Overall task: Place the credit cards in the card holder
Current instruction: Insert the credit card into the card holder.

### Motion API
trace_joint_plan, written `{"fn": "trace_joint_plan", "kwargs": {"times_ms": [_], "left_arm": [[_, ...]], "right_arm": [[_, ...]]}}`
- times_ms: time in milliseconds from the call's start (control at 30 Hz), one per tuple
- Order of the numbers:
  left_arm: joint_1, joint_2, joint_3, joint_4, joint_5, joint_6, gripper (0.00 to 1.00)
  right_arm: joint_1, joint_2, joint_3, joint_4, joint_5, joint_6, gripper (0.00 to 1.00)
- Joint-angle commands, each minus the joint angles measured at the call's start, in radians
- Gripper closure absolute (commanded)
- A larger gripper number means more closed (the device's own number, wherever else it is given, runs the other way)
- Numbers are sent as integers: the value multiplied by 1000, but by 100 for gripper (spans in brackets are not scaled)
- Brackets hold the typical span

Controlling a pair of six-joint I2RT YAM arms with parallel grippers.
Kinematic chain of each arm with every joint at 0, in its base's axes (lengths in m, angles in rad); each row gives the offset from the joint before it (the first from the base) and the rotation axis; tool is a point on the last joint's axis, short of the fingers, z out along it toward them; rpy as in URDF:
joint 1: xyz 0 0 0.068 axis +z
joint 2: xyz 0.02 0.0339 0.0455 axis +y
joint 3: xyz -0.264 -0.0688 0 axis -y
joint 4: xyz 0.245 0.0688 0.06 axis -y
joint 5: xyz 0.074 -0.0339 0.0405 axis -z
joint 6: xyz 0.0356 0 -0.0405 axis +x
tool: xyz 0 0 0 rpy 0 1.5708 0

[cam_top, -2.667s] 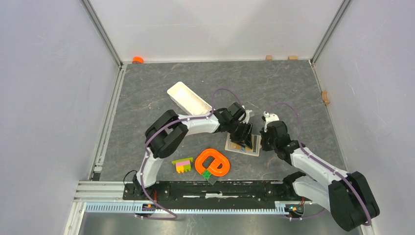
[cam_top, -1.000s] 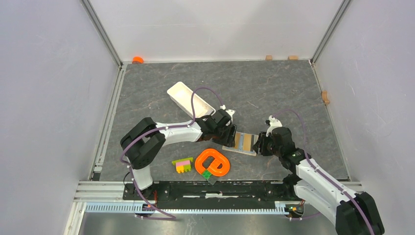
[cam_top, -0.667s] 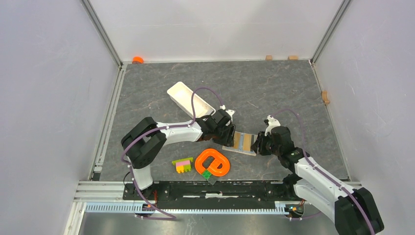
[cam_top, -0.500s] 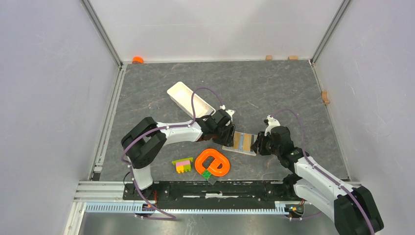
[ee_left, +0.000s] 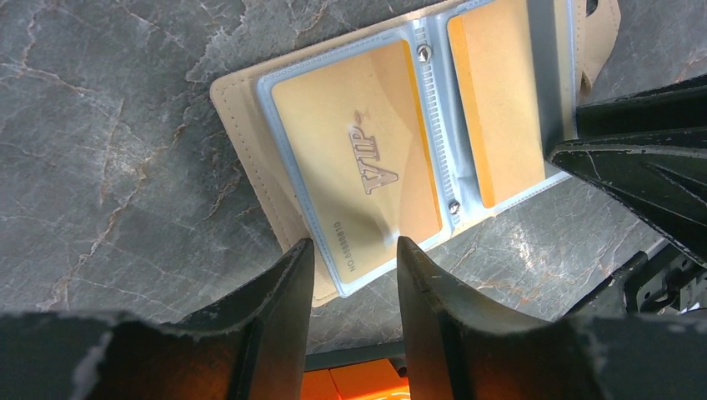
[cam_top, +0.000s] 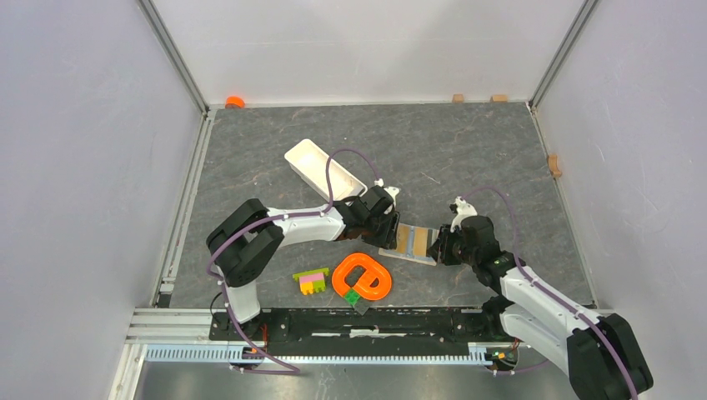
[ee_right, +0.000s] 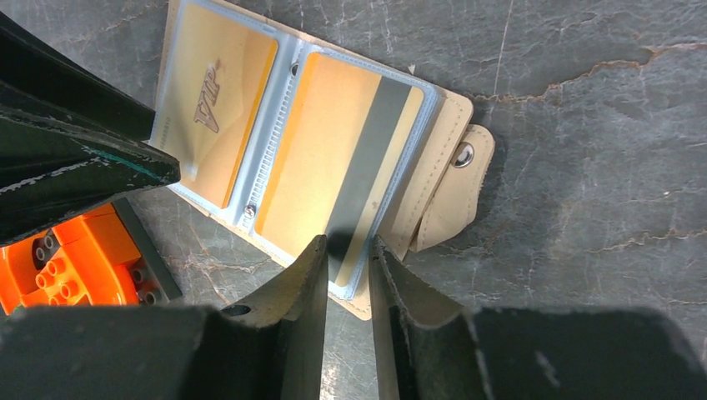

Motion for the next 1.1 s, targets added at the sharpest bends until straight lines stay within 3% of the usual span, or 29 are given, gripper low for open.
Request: {"fn": "trace_joint_plan", "kwargs": {"times_ms": [0, 300, 700, 1067], "left_arm": [[-1, 20, -7, 39, 18, 23, 53], [-1, 19, -22, 102, 90, 10, 55], [0, 8, -57, 178, 126, -4, 55], [12, -156, -175, 163, 56, 0, 46]], "right_arm": [[4, -27, 27, 45, -38, 18, 73], [9, -53, 76, 69, -88, 15, 77], [84, 5, 129, 130, -101, -21, 71], [130, 94, 140, 164, -66, -16, 69]]}}
